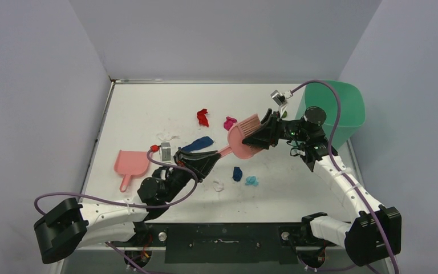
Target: Sweep away the paper scraps from the table
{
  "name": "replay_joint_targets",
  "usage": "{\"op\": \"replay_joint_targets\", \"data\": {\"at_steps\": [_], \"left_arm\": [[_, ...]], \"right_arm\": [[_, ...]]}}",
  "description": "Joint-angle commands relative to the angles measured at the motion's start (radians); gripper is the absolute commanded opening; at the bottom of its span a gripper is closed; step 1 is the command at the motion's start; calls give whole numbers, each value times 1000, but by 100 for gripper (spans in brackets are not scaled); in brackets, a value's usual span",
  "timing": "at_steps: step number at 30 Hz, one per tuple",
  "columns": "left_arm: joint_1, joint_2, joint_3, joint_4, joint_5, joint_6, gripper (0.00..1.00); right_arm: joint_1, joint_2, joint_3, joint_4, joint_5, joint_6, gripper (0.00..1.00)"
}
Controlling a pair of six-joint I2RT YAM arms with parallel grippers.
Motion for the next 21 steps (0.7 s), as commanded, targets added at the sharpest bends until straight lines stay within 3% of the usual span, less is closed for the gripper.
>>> {"op": "replay_joint_targets", "data": {"at_steps": [1, 5, 8, 14, 17, 21], "left_arm": [[8, -91, 37, -37, -10, 40, 0], [5, -344, 84, -396, -108, 153, 0], [4, -544, 180, -784, -262, 246, 0], [7, -775, 376, -1337, -636, 328, 0], [7, -848, 442, -1547, -875, 256, 0], [10, -901, 519, -1757, -1090, 167, 0]], "right_arm": [[-2, -9, 71, -186, 44, -218, 55], [0, 16, 158, -437, 233, -429, 78], [27, 50, 190, -485, 345, -493, 83], [161, 208, 284, -542, 485, -575, 84], [246, 320, 380, -559, 556, -588, 84], [381, 483, 534, -622, 670, -618, 81]]}}
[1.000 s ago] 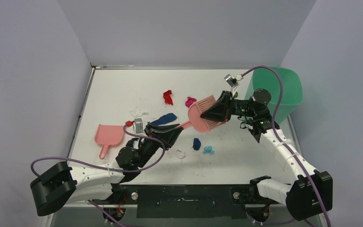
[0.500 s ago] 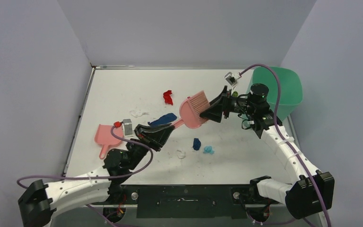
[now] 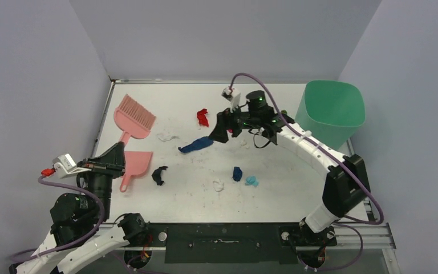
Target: Sweep away the paper scraps from the table
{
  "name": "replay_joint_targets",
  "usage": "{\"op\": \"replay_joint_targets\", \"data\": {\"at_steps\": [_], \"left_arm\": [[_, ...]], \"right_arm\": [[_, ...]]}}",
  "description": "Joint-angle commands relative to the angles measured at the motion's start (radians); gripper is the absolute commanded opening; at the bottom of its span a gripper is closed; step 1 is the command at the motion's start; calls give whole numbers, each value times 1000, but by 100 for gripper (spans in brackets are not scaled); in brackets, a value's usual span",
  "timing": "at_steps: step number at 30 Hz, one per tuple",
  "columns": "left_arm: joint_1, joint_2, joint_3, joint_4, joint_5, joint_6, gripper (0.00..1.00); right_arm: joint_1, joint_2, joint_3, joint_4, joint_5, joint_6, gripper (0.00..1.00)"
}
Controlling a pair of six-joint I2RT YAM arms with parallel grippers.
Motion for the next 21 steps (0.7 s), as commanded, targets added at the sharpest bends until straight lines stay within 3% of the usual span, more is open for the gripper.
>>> {"op": "replay_joint_targets", "data": {"at_steps": [1, 5, 12, 15, 18, 21], "left_arm": [[6, -45, 87, -424, -359, -116, 0], [14, -82, 135, -543, -476, -167, 0], [31, -130, 147, -541, -519, -122, 0], [36, -131, 155, -549, -505, -116, 0], [45, -132, 162, -559, -491, -123, 0], [52, -132, 170, -558, -467, -125, 0]], "right_arm": [[151, 141, 185, -56, 184, -75, 80], [300, 313, 312, -91, 270, -73, 79], [496, 593, 575, -91, 393, 93, 80], [553, 702, 707, -101, 542, 196, 81], [599, 807, 883, -147, 787, 310, 76], [624, 891, 998, -160, 891, 360, 72]]}}
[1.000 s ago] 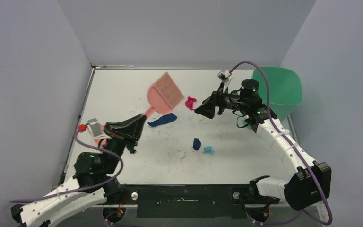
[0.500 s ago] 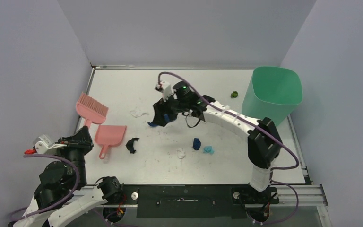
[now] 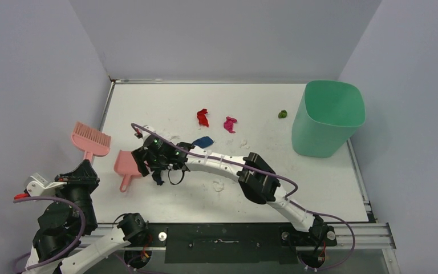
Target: Sweep away the paper scraps from the table
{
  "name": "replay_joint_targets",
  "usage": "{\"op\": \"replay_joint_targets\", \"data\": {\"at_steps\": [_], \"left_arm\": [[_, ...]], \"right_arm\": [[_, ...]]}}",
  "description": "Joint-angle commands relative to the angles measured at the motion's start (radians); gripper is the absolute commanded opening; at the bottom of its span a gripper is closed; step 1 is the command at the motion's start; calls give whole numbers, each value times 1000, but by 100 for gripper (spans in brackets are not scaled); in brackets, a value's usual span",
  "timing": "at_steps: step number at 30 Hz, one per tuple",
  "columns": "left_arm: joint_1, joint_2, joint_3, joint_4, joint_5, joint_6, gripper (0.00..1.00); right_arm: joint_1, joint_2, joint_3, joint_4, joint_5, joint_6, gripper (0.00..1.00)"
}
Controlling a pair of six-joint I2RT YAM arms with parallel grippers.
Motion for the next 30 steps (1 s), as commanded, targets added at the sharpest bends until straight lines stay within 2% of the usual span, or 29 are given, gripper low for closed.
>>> {"op": "replay_joint_targets", "data": {"at_steps": [1, 6, 13, 17, 21, 30], "left_arm": [[13, -10, 45, -8, 32, 5, 0], [32, -3, 69, -28, 68, -6, 0], [63, -8, 74, -22, 114, -10, 0], [73, -9, 69, -22, 129, -8, 0], [76, -10, 58, -22, 138, -15, 0], [78, -11, 68, -18, 156, -19, 0]], "right_arm": [[22, 65, 184, -8, 293, 144, 72], [38, 140, 252, -34, 425, 194, 70], [41, 228, 291, -31, 426, 208, 69], [40, 262, 315, -26, 442, 199, 62], [36, 259, 310, -29, 441, 196, 51], [39, 261, 289, -22, 379, 206, 11]]}}
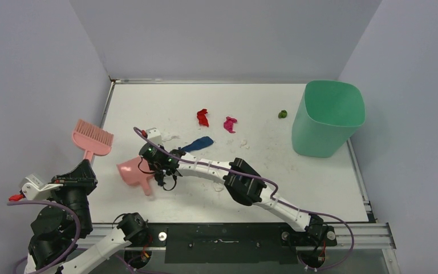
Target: Sweep away the paper scraps from the table
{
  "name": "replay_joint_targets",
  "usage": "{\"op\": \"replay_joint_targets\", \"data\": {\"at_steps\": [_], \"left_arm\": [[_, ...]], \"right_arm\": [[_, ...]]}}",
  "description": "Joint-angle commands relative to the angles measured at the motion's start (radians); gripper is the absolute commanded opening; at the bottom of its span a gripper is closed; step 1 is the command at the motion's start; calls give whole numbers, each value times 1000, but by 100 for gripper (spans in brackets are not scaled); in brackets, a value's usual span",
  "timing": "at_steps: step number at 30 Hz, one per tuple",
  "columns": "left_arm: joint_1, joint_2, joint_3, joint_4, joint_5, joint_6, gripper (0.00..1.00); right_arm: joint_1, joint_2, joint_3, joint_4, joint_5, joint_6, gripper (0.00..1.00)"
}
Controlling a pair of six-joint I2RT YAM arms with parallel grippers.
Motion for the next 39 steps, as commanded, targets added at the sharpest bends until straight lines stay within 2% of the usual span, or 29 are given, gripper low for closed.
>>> {"op": "replay_joint_targets", "data": {"at_steps": [1, 9, 13, 18, 23, 26, 29, 33, 39], "left_arm": [[6, -13, 27, 4, 28, -16, 0], [21, -14, 56, -30, 46, -48, 0], [27, -9, 81, -22, 50, -28, 0], [28, 21, 115, 3, 78, 31, 0], [26, 78, 135, 15, 129, 80, 0], [25, 114, 136, 43, 167, 134, 0], [23, 158, 150, 32, 215, 154, 0], [20, 231, 185, -21, 315, 172, 0], [20, 383, 228, -133, 474, 185, 0]], "right_arm": [[4, -16, 25, 12, -19, 13, 6], [-10, -88, 83, 13, -9, -17, 5], [-37, -193, 31, 37, -55, -77, 5], [-145, -427, -215, 97, -232, -195, 5], [-255, -668, -485, 117, -429, -418, 5], [-316, -835, -659, 96, -600, -605, 5], [-369, -1008, -843, 66, -615, -737, 5], [-500, -1206, -1043, -45, -673, -921, 5], [-735, -1433, -1202, -293, -759, -1197, 5]]}}
